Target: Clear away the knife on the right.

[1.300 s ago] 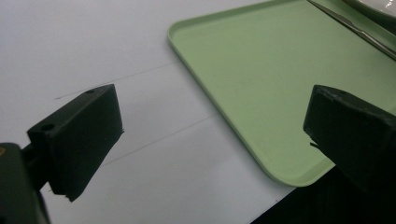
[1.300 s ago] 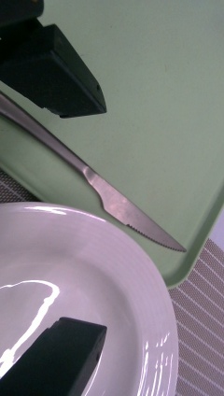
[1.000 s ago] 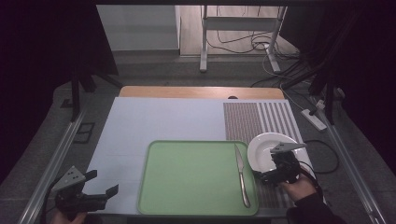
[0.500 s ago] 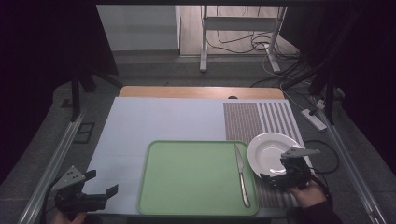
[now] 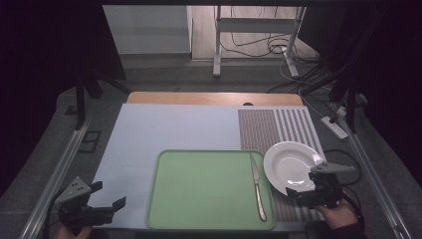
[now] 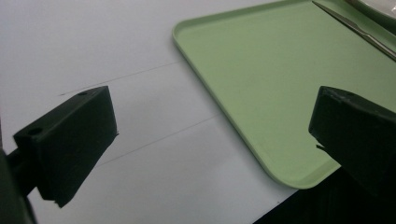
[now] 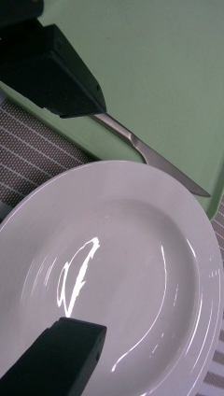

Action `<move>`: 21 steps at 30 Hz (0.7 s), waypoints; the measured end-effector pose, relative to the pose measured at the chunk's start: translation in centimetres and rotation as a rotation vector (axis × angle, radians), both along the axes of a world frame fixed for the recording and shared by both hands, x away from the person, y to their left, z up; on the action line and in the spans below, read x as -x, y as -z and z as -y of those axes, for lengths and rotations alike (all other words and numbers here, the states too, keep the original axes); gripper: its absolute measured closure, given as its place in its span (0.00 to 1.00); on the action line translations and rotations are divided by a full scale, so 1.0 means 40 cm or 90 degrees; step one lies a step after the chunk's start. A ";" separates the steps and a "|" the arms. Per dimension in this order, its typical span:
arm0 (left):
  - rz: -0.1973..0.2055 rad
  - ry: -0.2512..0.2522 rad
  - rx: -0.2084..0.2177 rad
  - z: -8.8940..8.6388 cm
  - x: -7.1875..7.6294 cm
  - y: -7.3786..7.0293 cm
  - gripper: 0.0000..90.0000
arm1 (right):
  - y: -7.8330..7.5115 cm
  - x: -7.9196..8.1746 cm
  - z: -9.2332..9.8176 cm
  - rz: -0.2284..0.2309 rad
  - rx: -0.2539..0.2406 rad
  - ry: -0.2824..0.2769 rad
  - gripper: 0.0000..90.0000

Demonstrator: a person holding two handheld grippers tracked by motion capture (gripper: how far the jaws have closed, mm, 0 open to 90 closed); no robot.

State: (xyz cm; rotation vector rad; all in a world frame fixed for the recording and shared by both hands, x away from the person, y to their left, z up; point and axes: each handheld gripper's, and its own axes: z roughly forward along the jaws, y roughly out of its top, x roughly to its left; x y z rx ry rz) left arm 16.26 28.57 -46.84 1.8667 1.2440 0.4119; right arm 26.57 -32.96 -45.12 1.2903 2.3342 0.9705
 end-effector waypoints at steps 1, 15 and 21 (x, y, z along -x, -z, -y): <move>0.000 0.000 0.000 0.000 0.000 0.000 0.01 | -0.001 0.002 0.002 0.002 0.002 0.004 0.00; 0.000 -0.001 0.002 -0.001 0.001 0.000 0.01 | -0.008 0.034 0.031 0.020 0.024 0.033 0.00; 0.000 -0.001 0.003 -0.002 0.002 0.001 0.01 | -0.009 0.040 0.037 0.017 0.024 0.040 0.00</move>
